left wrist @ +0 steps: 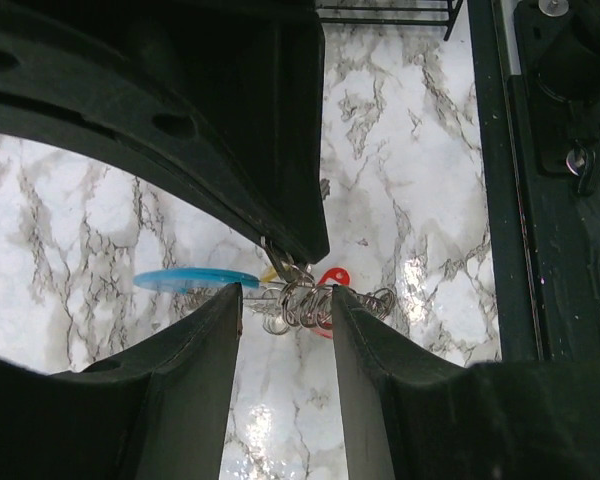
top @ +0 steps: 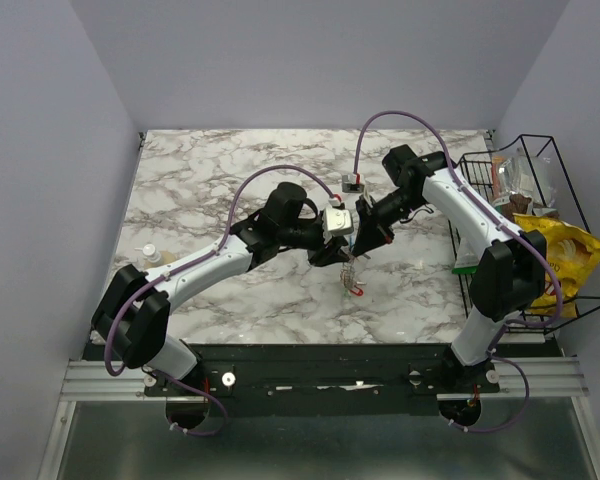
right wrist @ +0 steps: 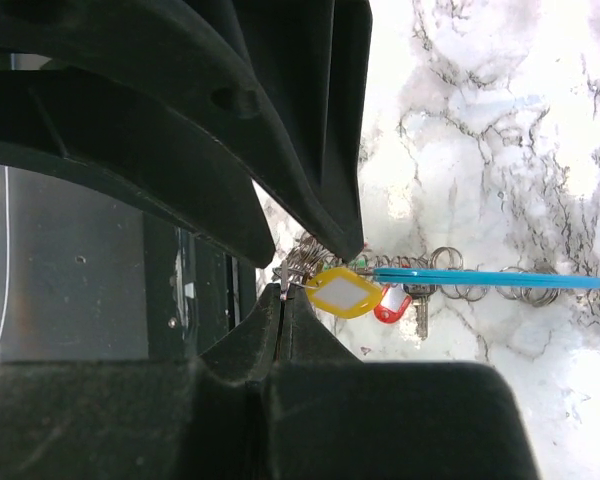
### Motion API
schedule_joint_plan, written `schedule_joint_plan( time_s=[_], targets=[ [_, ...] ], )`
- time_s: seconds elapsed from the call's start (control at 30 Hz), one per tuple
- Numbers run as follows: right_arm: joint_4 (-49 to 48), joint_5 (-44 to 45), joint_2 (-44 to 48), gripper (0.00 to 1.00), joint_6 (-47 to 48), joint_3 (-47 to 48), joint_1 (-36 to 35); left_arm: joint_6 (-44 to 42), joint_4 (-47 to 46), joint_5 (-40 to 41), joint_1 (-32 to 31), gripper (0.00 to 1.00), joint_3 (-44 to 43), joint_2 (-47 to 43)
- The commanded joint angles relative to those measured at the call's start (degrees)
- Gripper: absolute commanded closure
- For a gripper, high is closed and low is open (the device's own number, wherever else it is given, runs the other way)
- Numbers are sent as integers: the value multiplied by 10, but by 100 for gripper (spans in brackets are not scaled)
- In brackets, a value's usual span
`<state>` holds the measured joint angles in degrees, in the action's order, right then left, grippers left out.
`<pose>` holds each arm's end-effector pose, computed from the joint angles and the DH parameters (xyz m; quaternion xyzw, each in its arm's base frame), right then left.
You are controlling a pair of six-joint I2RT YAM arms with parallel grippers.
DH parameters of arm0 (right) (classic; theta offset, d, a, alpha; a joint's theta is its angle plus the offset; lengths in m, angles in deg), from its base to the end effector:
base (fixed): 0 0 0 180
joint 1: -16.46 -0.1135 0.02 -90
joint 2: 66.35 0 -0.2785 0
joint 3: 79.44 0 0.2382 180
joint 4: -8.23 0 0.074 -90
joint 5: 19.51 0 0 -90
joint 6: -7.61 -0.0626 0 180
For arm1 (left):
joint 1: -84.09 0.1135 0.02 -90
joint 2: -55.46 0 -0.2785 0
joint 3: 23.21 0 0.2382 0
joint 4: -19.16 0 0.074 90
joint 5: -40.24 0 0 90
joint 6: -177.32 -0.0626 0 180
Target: Remove the keys from the keyring
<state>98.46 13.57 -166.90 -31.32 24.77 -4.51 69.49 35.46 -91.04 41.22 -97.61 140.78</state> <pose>0.2755 0.1618 0.2945 -0.5283 0.7024 0.4532 0.1491 0.2202 -0.2608 0.2906 0.5621 0.5966 -0.3994 0.4106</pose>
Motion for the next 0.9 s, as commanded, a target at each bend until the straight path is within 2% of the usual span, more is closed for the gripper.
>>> schedule_joint_plan(
  time_s=[0.0, 0.43, 0.57, 0.87],
  targets=[
    [34, -35, -3, 99, 19, 15, 2, -9, -9, -22, -3, 50, -21, 5],
    [59, -45, 1, 99, 44, 20, 2, -24, -2, -28, -3, 58, -11, 14],
    [65, -48, -1, 99, 48, 22, 2, -24, 6, -44, -3, 67, -17, 19],
    [68, -45, -1, 99, 48, 35, 3, -37, 28, -65, -3, 68, -12, 11]
  ],
)
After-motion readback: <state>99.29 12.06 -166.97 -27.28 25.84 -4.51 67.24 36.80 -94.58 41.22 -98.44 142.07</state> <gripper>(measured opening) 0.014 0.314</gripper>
